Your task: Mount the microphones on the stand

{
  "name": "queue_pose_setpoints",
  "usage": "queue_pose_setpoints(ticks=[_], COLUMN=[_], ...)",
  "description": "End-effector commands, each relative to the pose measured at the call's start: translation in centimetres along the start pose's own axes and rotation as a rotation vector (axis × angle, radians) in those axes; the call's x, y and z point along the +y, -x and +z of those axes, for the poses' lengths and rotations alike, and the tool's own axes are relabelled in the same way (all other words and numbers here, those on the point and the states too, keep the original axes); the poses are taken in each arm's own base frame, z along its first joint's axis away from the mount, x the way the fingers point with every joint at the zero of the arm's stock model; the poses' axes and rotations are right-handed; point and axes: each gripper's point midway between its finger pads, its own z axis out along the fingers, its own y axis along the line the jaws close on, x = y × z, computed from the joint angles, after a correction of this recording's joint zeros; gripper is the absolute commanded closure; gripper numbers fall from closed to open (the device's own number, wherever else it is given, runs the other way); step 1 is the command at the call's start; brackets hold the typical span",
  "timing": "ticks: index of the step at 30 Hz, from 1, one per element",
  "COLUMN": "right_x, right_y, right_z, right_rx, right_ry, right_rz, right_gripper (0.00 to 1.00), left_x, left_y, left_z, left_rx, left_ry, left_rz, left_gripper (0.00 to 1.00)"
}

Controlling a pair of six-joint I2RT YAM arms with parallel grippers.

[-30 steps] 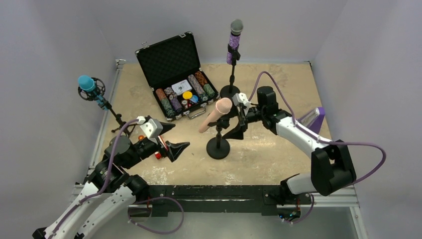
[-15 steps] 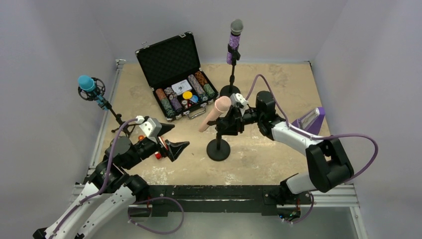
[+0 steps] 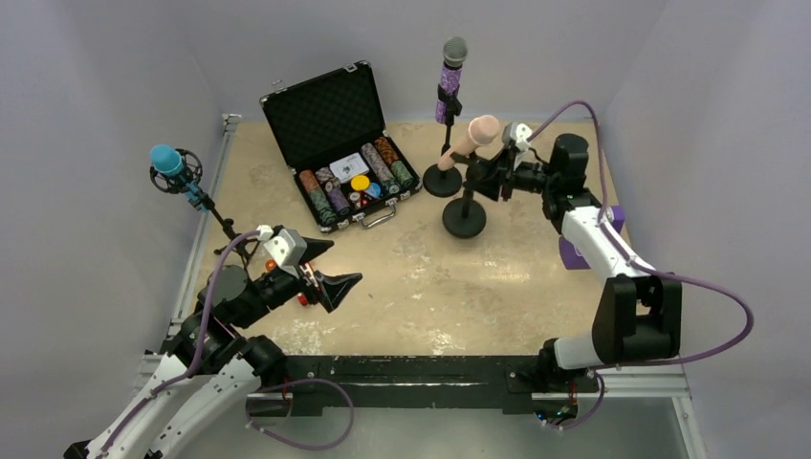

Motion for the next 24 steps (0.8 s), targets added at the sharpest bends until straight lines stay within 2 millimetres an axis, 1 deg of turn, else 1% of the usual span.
queue_pose_setpoints(ticks=[1,3,7,10,12,19,21,24], right_x=[-6.1,-8.0,-11.4,-14.2,-15.7,-18.0,-18.6,-19.6], right_y=[4.4,4.9,5.7,6.1,6.1,6.3,6.7,6.5], right_z=[-2.9,-3.6,-4.7,-5.8,-6.3,-6.7,-6.5,-5.9], right_rx=[-0.027,-0.030,-0.045,-0.076,-0.105,-0.190,-0.202,-0.198], right_ry=[-0.234,-0.313,-0.453,-0.581,-0.650,-0.732,-0.730,-0.717], right_rz=[-0.171,-0.182,-0.195,-0.167,-0.126,-0.087,-0.086,-0.066], right_gripper=[0.96,0.96,0.96,0.97,0.97,0.96,0.96,0.95], left_x=[0.2,0.2,0.3,0.4,0.4,0.6,0.6,0.6], left_y=[0.8,0.8,1.0,1.1,1.1,1.1,1.1,1.2], left_z=[0.0,0.0,0.0,0.0,0.0,0.4,0.5,0.5], left_rx=[-0.030,-0.030,-0.029,-0.029,-0.026,-0.026,-0.023,-0.020], left_ry=[0.011,0.011,0.017,0.020,0.023,0.028,0.026,0.029], left_rz=[0.010,0.012,0.020,0.027,0.031,0.033,0.035,0.036], left_gripper=[0.02,0.02,0.02,0.02,0.02,0.02,0.02,0.02])
